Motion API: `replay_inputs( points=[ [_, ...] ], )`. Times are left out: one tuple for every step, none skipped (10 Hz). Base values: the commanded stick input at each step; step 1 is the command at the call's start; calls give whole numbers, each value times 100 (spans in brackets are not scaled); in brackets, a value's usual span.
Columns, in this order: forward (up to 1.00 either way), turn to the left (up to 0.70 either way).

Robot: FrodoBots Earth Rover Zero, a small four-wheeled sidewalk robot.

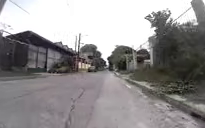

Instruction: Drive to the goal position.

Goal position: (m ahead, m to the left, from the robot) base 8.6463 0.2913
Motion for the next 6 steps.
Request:
replay_inputs(
  points=[
    [100, 0],
    [100, -11],
    [100, -32],
    [100, -40],
    [100, -40],
    [100, -40]
  ],
)
